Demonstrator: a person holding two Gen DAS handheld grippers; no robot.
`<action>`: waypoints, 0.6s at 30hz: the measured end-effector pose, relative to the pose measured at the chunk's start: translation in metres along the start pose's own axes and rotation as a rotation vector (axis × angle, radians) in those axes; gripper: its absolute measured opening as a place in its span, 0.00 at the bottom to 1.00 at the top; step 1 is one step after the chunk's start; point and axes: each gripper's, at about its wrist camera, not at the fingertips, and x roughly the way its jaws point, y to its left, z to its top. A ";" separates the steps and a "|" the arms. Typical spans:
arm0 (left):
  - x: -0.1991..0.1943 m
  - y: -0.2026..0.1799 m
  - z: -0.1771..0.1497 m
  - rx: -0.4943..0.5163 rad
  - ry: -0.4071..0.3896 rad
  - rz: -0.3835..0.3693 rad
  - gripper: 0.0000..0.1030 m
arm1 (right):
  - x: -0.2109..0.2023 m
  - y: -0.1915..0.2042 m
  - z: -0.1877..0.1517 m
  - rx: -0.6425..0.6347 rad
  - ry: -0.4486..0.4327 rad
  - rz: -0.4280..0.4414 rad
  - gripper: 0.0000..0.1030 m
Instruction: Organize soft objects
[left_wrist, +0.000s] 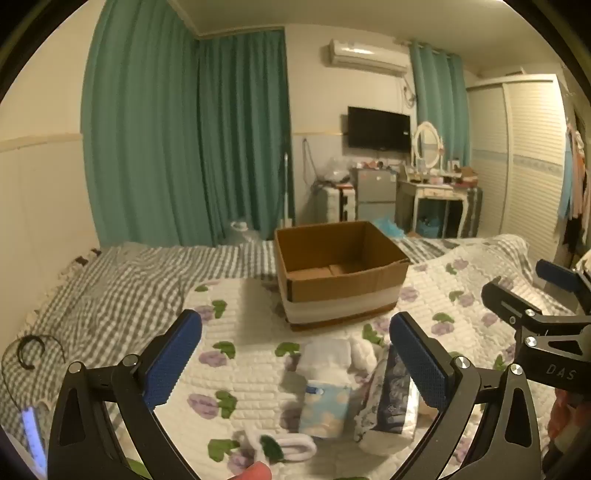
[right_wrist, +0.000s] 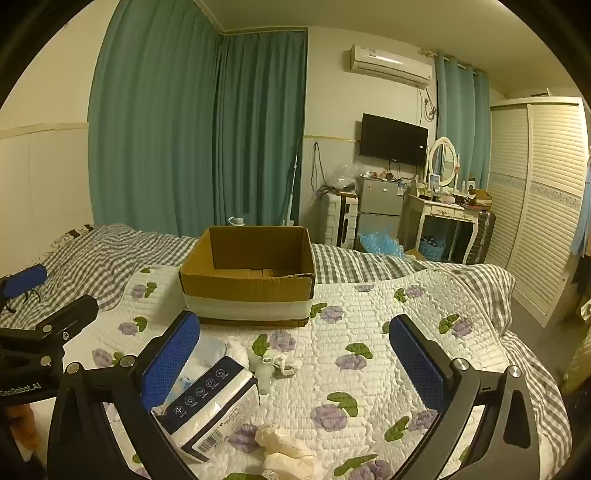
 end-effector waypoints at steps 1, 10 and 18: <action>0.000 0.000 0.000 -0.001 0.000 0.001 1.00 | 0.000 0.000 0.000 0.000 0.000 0.000 1.00; 0.000 0.002 0.001 -0.017 0.019 -0.004 1.00 | 0.002 -0.001 -0.002 0.004 0.008 -0.002 1.00; -0.001 0.001 0.001 -0.013 0.014 0.002 1.00 | 0.002 0.000 -0.005 0.003 0.011 0.000 1.00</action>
